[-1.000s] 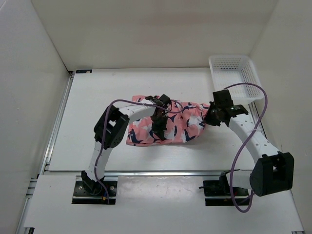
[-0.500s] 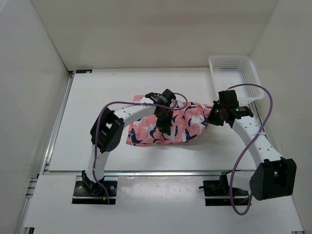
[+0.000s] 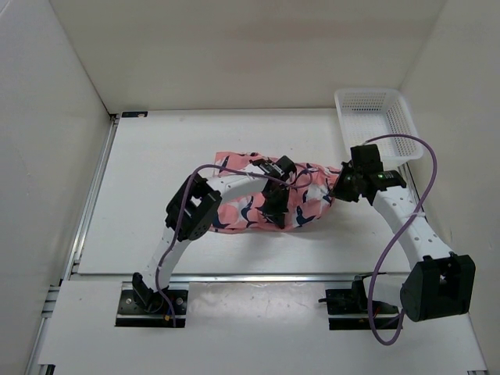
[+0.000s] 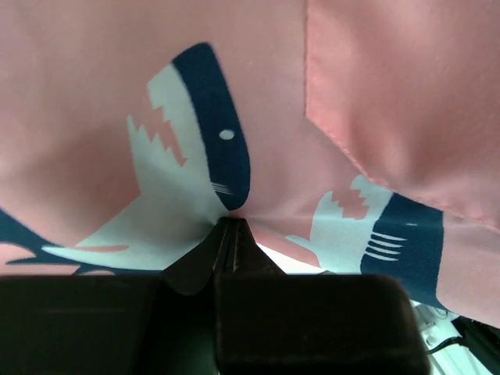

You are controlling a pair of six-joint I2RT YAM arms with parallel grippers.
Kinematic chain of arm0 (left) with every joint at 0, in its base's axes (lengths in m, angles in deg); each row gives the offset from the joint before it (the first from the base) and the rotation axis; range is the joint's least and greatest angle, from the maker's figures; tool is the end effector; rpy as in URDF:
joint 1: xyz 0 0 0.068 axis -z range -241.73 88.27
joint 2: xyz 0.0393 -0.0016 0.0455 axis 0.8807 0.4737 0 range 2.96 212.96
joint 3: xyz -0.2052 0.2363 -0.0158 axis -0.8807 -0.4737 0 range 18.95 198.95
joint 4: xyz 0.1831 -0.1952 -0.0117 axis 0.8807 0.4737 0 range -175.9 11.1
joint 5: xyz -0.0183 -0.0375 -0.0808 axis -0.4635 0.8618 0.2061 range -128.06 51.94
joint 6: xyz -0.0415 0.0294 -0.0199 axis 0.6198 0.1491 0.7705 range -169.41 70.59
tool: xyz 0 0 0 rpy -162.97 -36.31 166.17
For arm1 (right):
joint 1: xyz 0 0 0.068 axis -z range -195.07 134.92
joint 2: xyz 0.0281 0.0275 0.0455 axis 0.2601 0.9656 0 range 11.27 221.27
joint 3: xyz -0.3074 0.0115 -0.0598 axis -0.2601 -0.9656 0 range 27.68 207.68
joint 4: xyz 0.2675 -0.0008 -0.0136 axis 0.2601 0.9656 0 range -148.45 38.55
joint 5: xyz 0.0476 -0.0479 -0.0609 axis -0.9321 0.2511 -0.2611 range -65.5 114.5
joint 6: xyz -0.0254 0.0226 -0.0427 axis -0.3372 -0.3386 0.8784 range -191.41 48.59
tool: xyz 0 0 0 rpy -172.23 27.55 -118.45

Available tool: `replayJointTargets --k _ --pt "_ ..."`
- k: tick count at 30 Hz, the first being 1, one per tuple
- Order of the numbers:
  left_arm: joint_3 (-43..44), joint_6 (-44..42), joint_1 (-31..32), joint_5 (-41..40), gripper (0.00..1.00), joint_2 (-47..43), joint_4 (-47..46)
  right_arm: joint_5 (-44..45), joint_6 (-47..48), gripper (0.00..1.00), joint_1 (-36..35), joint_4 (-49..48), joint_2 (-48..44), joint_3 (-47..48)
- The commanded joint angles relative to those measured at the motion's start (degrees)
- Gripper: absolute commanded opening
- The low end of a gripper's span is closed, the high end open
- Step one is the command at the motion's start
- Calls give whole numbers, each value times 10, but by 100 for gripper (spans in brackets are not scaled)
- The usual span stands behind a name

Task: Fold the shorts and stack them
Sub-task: Fold the shorts

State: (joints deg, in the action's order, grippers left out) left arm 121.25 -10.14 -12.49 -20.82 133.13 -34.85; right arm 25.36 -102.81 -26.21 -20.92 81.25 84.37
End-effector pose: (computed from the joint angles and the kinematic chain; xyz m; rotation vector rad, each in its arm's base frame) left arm 0.3110 -0.3774 0.1754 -0.3070 -3.0079 0.5327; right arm 0.2395 0.0466 0.3154 0.4432 2.4426 0.3029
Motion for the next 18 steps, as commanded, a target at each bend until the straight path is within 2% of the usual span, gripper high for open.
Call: replayJointTargets --k 1,6,10,11,14,18 --pt "11 3 -7 -29 10 -55 3 2 11 0 6 3 -19 26" --pt "-34 -15 -57 -32 10 -160 8 16 41 0 6 9 -19 50" --pt "-108 -27 -145 -58 10 -242 8 16 75 0 1 19 0 90" --pt "-139 -34 -189 -58 10 -247 8 16 81 0 -5 19 6 101" --pt "-184 -46 -262 -58 10 -252 8 27 113 0 -30 39 38 154" --pt "-196 -53 -301 -58 10 -233 0 51 119 0 -70 55 76 215"
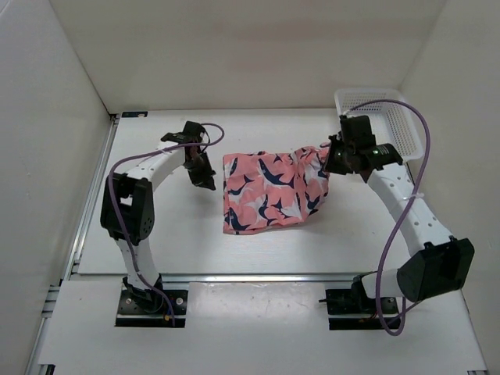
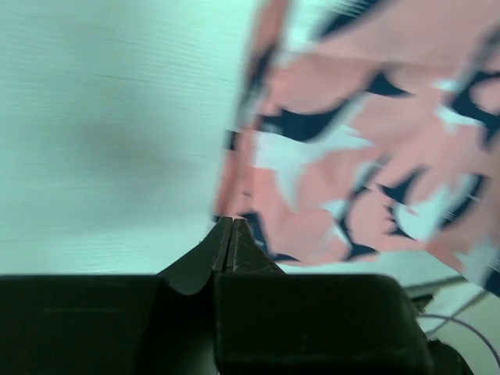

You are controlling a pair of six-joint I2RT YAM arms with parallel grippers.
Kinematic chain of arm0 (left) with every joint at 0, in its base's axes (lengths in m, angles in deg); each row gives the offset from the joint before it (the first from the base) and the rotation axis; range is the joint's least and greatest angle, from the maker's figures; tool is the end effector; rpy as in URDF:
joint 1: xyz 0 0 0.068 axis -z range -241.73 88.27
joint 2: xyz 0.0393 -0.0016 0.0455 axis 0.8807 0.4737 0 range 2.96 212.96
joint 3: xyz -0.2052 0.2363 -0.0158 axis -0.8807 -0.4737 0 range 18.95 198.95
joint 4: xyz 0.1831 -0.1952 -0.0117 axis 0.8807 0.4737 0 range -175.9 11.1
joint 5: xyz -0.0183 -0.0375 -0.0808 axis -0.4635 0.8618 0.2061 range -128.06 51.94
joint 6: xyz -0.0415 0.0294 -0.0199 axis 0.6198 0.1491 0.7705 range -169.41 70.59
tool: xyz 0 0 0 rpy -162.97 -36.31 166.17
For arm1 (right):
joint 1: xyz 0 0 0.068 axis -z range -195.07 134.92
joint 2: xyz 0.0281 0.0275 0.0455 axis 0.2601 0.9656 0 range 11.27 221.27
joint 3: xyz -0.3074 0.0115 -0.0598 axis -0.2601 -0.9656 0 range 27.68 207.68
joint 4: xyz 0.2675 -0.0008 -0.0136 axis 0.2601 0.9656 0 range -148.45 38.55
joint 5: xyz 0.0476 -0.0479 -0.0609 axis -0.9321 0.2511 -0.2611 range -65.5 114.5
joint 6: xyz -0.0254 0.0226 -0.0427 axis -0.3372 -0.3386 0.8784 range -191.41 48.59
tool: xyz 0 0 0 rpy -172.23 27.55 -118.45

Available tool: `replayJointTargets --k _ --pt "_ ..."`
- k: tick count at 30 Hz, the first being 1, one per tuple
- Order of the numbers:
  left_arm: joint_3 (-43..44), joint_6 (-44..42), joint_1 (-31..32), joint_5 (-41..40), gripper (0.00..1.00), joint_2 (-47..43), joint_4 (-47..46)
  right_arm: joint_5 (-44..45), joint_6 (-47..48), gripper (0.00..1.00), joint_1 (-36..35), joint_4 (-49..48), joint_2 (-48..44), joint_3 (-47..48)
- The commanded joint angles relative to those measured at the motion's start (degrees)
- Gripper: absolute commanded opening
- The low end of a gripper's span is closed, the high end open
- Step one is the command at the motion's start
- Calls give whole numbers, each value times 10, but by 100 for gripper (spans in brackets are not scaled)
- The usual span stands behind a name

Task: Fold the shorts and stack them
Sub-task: Fold the shorts

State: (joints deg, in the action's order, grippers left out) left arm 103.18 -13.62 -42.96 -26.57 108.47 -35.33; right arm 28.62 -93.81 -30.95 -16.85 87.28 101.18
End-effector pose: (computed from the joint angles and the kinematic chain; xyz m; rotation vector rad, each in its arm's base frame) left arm 0.3693 -0.1332 0.2681 -0.3849 2.8892 -0.4738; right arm 0.2696 0.0739 0.3821 0.1695 2.3456 0.2463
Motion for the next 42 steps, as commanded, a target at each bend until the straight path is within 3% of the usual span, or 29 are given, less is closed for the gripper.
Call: replayJointTargets --k 1,13,23,30,35,36,37,39,41,42 --pt "-15 -18 4 -6 10 21 0 26 29 0 -40 15 33 59" --pt "2 -34 -7 10 10 124 -18 111 11 0 -215 55 200 233" --pt "2 -34 -13 20 10 130 -28 156 -25 0 -339 60 329 313" --pt "-14 -34 -23 26 10 119 -34 166 -51 0 -369 60 418 395" --pt "-31 -34 -34 32 10 85 -34 114 -56 1 -369 38 469 442" --pt "-31 -34 -41 37 10 78 -34 71 -49 6 -369 5 469 442" --pt "-39 -34 -41 42 10 70 -34 45 -36 31 -369 -9 469 442" --pt "-51 -39 -62 51 10 44 -34 26 -36 58 -369 -35 450 418" --pt "-57 -46 -78 63 15 14 -34 7 -36 78 -362 -59 404 381" --pt "-65 -62 -93 64 22 6 -28 -2 -36 81 -356 -84 384 332"
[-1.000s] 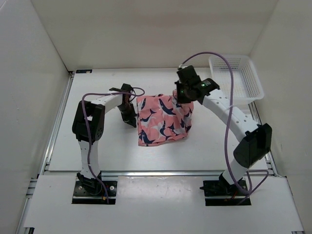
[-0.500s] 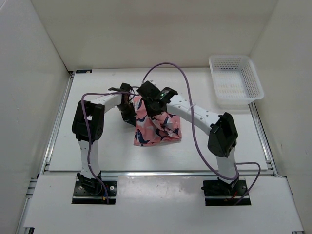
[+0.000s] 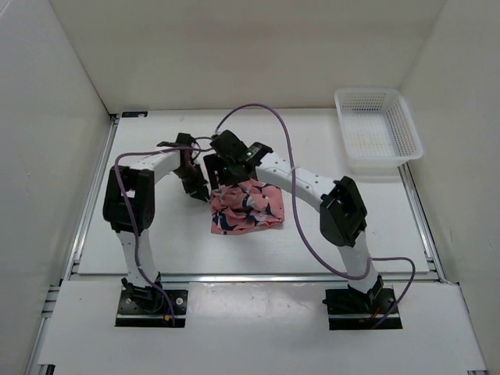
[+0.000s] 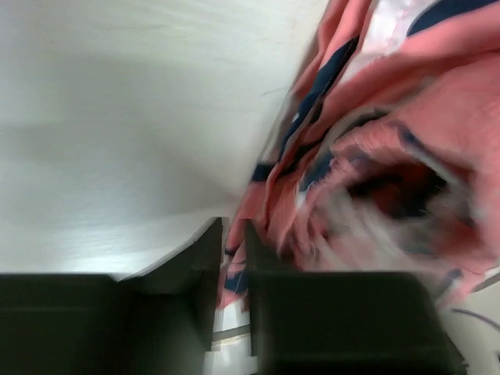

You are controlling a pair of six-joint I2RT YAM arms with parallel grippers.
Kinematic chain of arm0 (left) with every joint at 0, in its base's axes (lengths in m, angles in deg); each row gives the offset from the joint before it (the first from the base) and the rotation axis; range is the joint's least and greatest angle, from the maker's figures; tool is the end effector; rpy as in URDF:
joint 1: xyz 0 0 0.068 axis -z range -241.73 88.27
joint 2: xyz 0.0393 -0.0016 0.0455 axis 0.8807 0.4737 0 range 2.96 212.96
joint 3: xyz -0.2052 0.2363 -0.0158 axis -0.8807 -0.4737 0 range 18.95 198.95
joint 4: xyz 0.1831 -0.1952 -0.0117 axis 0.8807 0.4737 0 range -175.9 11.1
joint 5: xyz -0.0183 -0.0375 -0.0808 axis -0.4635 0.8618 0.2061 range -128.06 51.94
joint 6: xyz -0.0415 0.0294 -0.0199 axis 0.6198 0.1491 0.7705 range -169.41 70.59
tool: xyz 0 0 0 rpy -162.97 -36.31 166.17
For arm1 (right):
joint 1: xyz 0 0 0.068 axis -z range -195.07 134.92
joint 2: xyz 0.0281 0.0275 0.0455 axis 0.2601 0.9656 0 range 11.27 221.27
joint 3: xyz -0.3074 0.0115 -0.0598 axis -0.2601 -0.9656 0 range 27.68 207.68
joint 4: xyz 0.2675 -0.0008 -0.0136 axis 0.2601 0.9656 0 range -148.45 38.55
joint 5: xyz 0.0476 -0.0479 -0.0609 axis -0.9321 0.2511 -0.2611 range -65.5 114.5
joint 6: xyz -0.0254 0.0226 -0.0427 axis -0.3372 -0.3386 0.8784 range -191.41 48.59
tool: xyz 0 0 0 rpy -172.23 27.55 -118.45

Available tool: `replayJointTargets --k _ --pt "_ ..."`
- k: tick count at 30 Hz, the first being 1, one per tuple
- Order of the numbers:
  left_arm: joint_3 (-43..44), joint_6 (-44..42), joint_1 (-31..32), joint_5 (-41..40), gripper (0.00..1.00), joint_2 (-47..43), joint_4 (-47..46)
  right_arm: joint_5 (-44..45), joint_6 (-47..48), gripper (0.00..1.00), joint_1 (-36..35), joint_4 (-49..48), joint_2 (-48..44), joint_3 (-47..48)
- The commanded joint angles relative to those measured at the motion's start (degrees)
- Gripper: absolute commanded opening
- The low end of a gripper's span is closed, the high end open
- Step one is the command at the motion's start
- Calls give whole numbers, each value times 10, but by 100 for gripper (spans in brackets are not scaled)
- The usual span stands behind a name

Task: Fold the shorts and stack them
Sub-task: Fold the shorts

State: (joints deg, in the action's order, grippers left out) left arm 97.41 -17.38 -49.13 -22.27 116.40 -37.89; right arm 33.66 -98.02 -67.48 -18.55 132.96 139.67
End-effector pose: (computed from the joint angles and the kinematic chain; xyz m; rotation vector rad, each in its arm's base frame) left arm 0.3840 -0.0961 0.1903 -0.4968 3.0582 -0.4693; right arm 0.3159 0.4007 0.3064 -0.4799 2.4212 0.4248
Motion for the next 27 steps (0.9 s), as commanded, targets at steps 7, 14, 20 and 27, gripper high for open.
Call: replayJointTargets --k 7,14,20,27 --pt "13 -49 -46 -7 43 -128 44 -79 -52 67 98 -127 -278 -283" --pt "114 -36 53 -30 10 -87 67 -74 -69 13 150 -120 -317 -390" --pt "206 -35 66 -30 10 33 67 -79 -62 11 150 -126 -253 -368" --pt "278 -53 40 -29 10 151 81 -63 -56 6 150 -113 -115 -319"
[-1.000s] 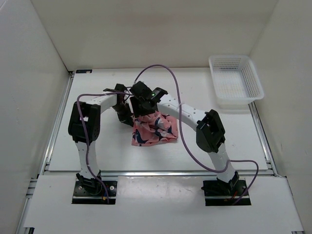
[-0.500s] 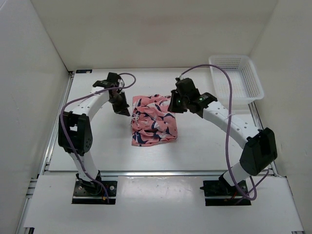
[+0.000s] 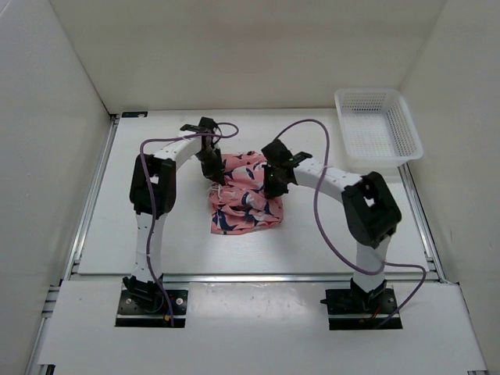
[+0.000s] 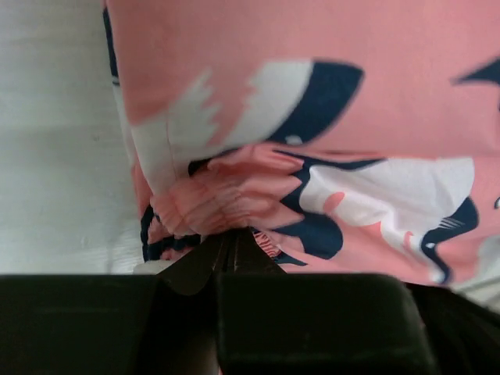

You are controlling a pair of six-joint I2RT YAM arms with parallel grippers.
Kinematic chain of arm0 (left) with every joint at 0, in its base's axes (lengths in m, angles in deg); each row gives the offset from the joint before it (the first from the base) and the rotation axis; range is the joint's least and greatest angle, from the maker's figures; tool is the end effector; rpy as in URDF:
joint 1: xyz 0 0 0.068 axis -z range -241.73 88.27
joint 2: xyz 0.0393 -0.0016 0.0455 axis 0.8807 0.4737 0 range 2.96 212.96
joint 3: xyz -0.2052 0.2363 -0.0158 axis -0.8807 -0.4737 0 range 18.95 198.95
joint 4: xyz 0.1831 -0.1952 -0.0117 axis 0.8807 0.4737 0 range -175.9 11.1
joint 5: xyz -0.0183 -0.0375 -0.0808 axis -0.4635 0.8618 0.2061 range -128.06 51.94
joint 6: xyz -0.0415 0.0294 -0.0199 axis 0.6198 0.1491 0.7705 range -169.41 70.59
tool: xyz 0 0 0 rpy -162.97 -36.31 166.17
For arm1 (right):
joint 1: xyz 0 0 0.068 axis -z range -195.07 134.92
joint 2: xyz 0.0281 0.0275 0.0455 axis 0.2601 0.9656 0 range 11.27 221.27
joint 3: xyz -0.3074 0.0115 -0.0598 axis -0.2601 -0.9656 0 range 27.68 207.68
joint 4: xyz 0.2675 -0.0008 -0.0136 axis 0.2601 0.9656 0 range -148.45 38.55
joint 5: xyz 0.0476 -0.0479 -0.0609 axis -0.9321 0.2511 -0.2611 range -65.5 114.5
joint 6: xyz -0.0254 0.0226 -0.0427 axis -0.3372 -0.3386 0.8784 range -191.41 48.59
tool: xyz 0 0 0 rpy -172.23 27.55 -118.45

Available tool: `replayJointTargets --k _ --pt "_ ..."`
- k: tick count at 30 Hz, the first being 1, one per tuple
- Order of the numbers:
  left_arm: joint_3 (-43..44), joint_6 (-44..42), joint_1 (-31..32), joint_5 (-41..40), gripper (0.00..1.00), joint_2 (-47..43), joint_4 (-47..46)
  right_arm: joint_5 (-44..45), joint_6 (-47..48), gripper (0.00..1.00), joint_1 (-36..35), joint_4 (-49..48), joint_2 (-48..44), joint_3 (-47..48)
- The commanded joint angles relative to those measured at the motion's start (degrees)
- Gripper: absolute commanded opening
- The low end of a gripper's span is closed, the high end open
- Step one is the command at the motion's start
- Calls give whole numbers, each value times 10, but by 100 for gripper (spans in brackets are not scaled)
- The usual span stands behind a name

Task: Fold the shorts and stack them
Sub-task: Fold the shorts

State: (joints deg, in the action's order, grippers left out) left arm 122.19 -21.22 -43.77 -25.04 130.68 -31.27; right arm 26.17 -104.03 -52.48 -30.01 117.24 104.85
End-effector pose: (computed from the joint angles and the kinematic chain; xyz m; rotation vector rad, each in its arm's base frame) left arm 0.4559 -0.1565 0.1978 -0.2369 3.0168 -0.4305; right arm 0.3291 0.2503 0.2457 -0.0985 2.6253 0.4115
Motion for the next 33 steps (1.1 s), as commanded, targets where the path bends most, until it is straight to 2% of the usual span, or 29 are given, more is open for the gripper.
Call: replayJointTargets --k 1,4,9,10,11,12,13,14,16,17,18,21,22,25,26,29,33 --pt "36 -15 -13 -1 10 17 21 12 -2 5 0 1 55 38" --pt "63 -20 -20 5 10 39 27 29 -2 2 0 1 92 45" --pt "113 -30 -20 0 10 46 58 99 -2 3 -6 26 58 58" --pt "124 -36 -20 0 10 39 67 113 -2 7 -6 41 30 58" --pt "134 -36 -20 0 10 31 76 126 -2 23 -6 49 13 68" --pt "143 -41 -20 -5 14 7 92 137 -2 33 -6 56 -6 78" --pt "157 -41 -20 -5 26 -8 100 148 6 46 -6 66 -47 78" --pt "162 -47 -20 -13 34 -24 108 171 6 69 -6 72 -69 86" --pt "169 -54 -20 -13 60 -81 126 201 12 83 -6 85 -131 91" --pt "164 -61 -20 -19 91 -103 126 212 12 88 -6 101 -151 91" --pt "157 -61 -20 -29 100 -126 134 226 18 94 -6 110 -169 91" --pt "92 -67 -25 -55 100 -232 134 274 12 99 6 148 -237 65" --pt "67 -67 -25 -68 100 -292 124 286 12 100 13 157 -271 55" --pt "-42 -56 -25 -106 100 -387 96 326 -1 100 24 190 -338 -2" --pt "-99 -56 -25 -114 100 -452 87 334 -11 100 30 199 -354 -17" --pt "-179 -40 -25 -134 100 -567 65 353 -37 100 36 237 -414 -71" --pt "-261 -19 -30 -165 100 -663 65 353 -59 99 36 261 -485 -129"
